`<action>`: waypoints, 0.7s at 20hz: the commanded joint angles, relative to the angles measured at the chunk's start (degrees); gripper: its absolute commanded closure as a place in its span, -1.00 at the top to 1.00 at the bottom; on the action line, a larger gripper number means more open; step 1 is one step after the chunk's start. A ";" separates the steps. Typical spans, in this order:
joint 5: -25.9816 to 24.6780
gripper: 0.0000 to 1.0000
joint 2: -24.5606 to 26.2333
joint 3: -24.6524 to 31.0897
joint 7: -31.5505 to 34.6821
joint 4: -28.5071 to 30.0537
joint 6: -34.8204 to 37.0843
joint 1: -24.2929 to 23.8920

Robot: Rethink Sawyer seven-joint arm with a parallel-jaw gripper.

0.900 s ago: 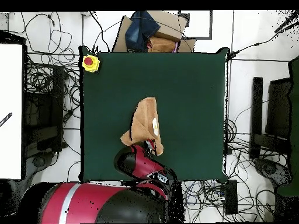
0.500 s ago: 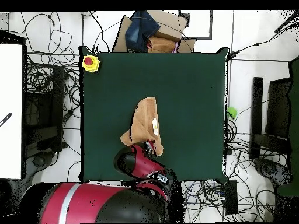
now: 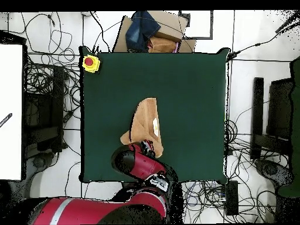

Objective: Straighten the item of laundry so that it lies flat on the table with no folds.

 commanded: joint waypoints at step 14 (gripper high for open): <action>-7.73 1.00 -10.66 -0.42 8.29 -4.42 12.18 -1.48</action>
